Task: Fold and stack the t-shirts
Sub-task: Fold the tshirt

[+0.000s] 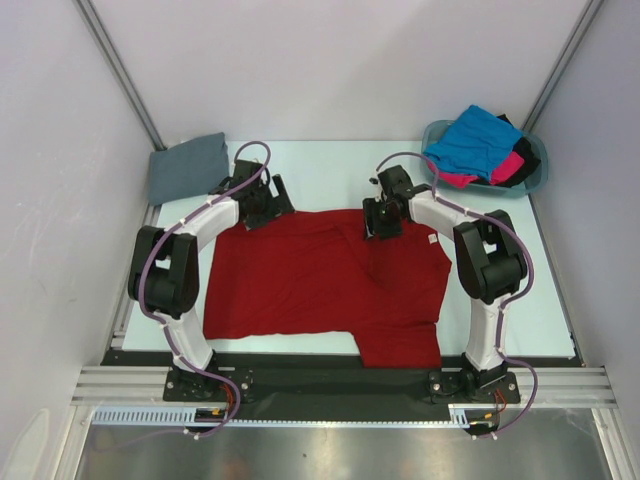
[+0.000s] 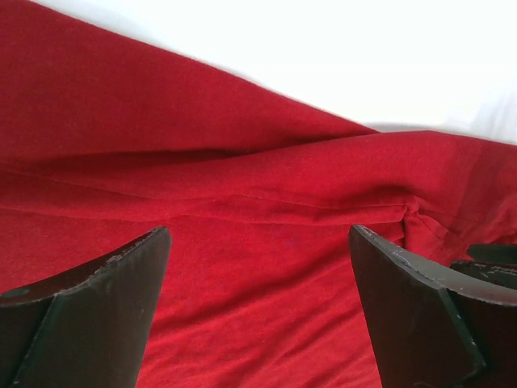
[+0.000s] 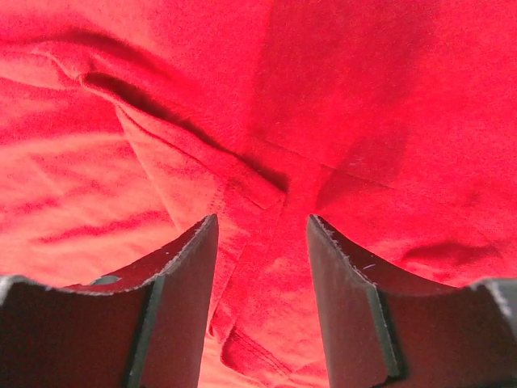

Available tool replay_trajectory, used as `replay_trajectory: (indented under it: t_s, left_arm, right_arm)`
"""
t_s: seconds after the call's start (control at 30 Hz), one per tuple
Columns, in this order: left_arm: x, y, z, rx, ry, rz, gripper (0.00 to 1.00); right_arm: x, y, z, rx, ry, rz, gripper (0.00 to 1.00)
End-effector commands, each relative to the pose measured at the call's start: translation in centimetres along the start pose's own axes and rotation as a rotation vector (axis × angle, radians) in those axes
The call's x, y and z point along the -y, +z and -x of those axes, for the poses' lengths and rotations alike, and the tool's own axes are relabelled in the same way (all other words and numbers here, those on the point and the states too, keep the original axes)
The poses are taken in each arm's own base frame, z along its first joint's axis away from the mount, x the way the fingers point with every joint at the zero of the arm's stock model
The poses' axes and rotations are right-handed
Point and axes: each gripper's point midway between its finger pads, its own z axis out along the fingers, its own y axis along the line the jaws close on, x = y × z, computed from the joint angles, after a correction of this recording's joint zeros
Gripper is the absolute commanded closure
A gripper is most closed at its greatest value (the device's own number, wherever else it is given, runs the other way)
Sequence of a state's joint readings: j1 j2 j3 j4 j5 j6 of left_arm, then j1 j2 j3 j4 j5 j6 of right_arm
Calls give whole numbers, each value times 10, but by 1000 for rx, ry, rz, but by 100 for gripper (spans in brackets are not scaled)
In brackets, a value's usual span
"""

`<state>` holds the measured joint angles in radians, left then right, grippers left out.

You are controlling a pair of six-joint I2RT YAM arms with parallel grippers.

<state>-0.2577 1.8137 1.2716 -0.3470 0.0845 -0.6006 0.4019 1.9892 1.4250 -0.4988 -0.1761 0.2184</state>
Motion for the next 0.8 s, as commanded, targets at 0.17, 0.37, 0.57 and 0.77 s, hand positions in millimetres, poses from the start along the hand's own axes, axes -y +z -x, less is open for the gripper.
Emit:
replay_trajectory:
  t_s: [0.17,0.37,0.57,0.77]
  left_arm:
    - [2,1,3,4,32,2,3]
    - [2,4,2,-3,34,3,2]
    - [0,8,-1,-18,36,11,3]
    - [-1,10,-3,-26,32,13,3]
  right_arm:
    - [-8,10,-1,2,28,91,57]
    - [-5,17,-6,-17,44,107,59]
    - [-5,20,-7,-20,42,119,69]
    - [-10,16,-6,-19,35,144,99]
